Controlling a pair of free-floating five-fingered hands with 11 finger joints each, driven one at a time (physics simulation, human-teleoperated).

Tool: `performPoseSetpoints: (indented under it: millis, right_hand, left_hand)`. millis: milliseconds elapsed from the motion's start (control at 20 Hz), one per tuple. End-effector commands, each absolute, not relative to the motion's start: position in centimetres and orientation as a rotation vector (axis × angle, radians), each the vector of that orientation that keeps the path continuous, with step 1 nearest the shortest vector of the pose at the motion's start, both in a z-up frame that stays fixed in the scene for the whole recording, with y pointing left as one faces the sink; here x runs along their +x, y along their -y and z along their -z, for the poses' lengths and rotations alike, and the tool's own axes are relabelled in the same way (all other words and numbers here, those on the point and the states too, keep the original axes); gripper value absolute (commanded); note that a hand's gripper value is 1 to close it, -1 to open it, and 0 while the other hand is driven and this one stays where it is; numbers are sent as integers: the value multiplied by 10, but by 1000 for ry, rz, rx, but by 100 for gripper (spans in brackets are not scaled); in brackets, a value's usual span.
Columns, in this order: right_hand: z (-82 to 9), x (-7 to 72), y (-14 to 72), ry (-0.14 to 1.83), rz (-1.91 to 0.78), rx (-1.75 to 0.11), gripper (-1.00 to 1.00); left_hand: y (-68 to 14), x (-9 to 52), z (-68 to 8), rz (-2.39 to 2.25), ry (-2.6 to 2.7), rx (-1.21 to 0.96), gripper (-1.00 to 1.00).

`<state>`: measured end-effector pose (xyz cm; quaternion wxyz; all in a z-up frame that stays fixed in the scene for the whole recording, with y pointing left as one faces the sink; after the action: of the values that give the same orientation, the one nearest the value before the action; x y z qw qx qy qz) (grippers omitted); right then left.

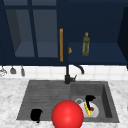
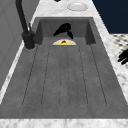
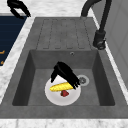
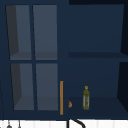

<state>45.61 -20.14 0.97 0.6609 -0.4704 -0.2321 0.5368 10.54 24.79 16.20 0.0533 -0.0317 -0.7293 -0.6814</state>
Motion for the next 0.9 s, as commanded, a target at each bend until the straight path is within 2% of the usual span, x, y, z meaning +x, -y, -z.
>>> performPoseSetpoints:
  millis: [0,200,850]
  right_hand:
    - [-16,456,195,539,-1113,-1021,-100]
    - [-6,457,192,573,-1106,-947,-100]
    - [20,481,191,569,-993,-922,-100]
  left_hand:
    - [-248,105,-162,2071,2217,-96,0]
    - [-248,105,-162,2071,2217,-96,0]
    - [-248,105,-162,2071,2217,-96,0]
